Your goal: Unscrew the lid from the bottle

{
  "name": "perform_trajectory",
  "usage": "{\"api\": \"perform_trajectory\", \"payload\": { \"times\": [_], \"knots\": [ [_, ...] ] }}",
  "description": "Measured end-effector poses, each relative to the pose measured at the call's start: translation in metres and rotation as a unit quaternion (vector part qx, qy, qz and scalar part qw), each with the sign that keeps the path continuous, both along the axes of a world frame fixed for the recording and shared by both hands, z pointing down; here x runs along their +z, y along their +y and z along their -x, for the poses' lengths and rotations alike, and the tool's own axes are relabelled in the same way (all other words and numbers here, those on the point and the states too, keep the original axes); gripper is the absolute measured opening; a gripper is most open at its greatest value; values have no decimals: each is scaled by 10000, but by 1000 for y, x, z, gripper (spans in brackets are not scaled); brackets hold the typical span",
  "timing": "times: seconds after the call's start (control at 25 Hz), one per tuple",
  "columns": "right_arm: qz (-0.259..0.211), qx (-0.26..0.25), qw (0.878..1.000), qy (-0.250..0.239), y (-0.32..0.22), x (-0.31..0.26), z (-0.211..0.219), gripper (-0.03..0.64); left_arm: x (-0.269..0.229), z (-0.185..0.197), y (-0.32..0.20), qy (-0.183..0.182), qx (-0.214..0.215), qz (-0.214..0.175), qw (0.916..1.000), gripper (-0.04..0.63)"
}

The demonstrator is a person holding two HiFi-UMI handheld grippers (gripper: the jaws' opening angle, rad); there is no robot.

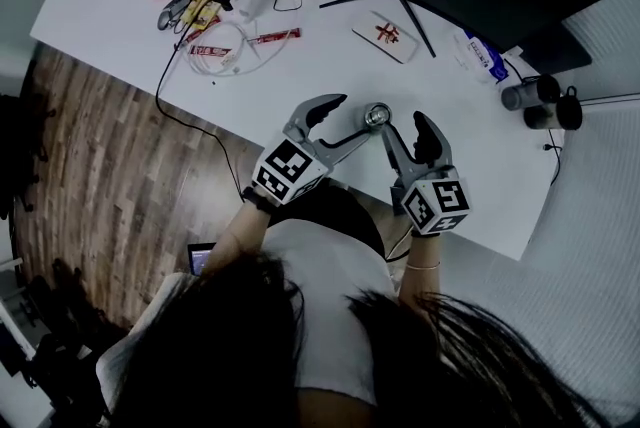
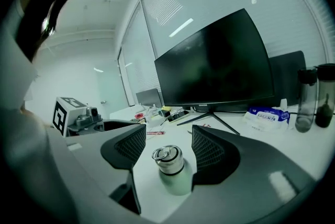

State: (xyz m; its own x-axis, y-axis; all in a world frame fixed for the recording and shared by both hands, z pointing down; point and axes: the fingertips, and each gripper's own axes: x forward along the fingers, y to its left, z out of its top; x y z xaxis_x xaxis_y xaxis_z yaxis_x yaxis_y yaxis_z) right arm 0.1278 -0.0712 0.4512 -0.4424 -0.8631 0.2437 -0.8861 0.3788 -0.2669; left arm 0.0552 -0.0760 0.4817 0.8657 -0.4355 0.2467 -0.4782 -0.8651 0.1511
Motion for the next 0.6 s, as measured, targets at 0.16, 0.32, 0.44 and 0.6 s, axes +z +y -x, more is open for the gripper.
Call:
{"api": "perform_trajectory", "payload": {
  "times": [0.16, 0.32, 0.44, 0.6],
  "knots": [
    [89, -111, 9998, -113, -2, 10, 2, 247, 23, -10, 11, -206, 281, 104, 9993, 330],
    [133, -276, 9995, -66, -6, 20, 6, 247, 48, -17, 14, -307, 407, 245, 9984, 334],
    [200, -467, 9987, 42, -7, 29, 11, 247, 65, -21, 13, -341, 465, 338, 9978, 337],
    [255, -688, 9972, 171, -7, 42, 16, 247, 87, -27, 12, -429, 485, 449, 9969, 337]
  ]
}}
